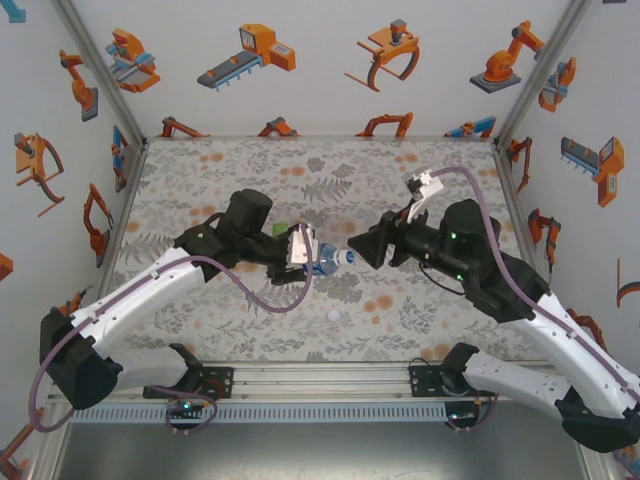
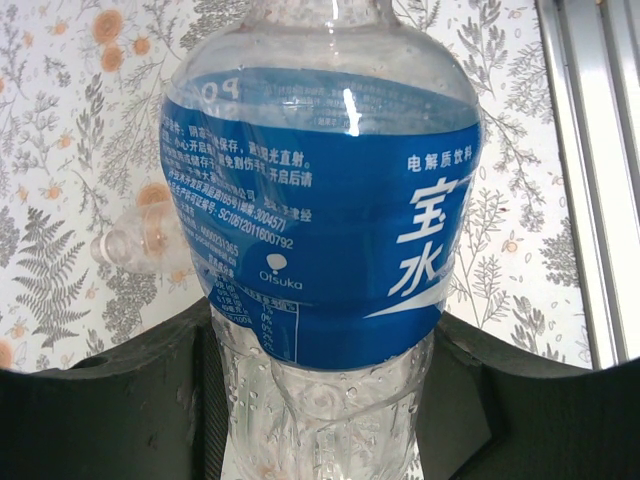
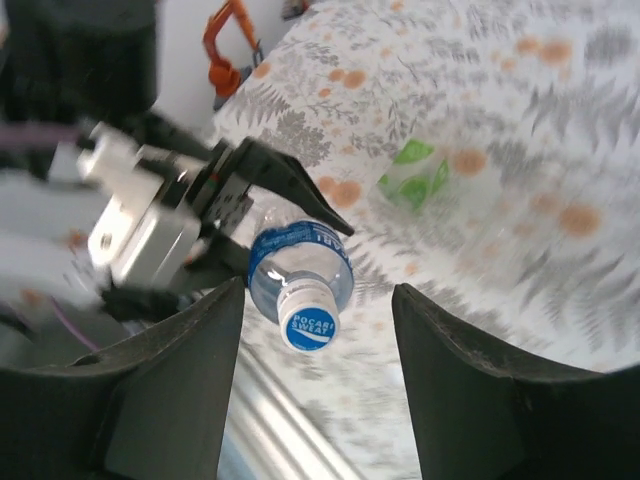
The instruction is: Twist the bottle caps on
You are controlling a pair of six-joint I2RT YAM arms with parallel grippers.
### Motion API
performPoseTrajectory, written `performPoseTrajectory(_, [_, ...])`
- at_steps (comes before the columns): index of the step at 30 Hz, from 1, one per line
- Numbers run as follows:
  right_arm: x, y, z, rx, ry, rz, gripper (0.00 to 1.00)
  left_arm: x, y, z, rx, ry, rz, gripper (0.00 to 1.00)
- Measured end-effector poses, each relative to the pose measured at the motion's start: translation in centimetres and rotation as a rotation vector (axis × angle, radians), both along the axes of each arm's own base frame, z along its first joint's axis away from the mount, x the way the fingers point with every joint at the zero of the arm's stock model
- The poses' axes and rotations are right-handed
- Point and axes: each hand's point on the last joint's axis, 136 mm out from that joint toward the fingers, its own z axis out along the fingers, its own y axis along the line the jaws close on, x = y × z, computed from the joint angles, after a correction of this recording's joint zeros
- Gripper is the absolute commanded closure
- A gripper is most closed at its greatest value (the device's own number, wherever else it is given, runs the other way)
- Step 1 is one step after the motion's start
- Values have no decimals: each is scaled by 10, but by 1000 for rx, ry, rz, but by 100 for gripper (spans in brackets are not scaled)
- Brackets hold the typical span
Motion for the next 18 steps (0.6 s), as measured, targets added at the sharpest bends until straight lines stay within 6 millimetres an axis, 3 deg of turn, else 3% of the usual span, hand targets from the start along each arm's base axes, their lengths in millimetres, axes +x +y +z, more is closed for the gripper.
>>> performPoseTrajectory(4, [-34,11,6,-135,-277,258,39,-8,0,-1,4,22,-40,100])
performPoseTrajectory(8, [-62,18,-5,-244,-487,476,38,-16,1,-2,6,47,-74,100])
performPoseTrajectory(18, [-73,31,-42,-331,-582,654,45,-24,1,1,-2,57,-108,100])
